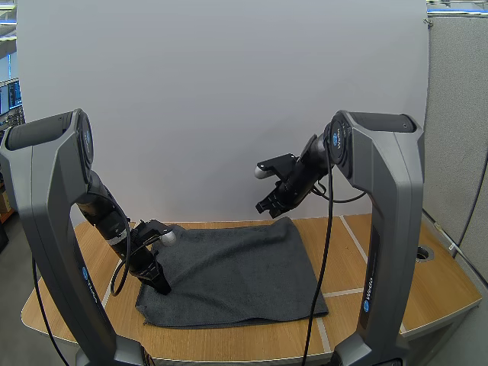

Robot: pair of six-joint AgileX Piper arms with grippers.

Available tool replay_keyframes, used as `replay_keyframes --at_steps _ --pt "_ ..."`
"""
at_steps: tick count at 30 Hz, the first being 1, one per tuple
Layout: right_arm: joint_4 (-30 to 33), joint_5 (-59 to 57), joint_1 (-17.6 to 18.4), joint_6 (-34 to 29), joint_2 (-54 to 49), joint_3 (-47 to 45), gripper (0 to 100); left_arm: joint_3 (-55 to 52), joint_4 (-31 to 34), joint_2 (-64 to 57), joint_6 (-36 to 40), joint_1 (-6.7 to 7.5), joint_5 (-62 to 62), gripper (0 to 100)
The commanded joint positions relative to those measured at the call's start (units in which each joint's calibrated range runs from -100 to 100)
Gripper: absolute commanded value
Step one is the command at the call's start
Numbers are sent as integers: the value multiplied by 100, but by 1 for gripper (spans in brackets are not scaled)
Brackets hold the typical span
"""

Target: Fold the towel

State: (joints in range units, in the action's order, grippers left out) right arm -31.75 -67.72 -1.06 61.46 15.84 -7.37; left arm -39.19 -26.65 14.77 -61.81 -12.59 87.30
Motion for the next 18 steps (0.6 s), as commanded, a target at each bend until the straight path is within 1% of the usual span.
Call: replay_keyframes --at_steps 1,5,8,11,14,18 --pt "378 -1129 -35 -176 -332 -102 0 -43 -38 -34 -130 -37 220 0" --pt "639 -1436 -35 -221 -771 -671 0 156 -673 -463 -325 -37 872 0" --pt "652 -1557 -35 -155 -1137 -1191 0 335 -913 -866 -380 -37 961 0" --pt "717 -1653 -35 -54 -1435 -1730 0 519 -1008 -1195 -378 -37 900 0" --pt "730 -1653 -35 62 -1620 -2362 0 726 -1043 -1281 -378 -37 656 0" --pt "871 -1667 -35 152 -1686 -2983 0 764 -1043 -1146 -415 -37 -433 0"
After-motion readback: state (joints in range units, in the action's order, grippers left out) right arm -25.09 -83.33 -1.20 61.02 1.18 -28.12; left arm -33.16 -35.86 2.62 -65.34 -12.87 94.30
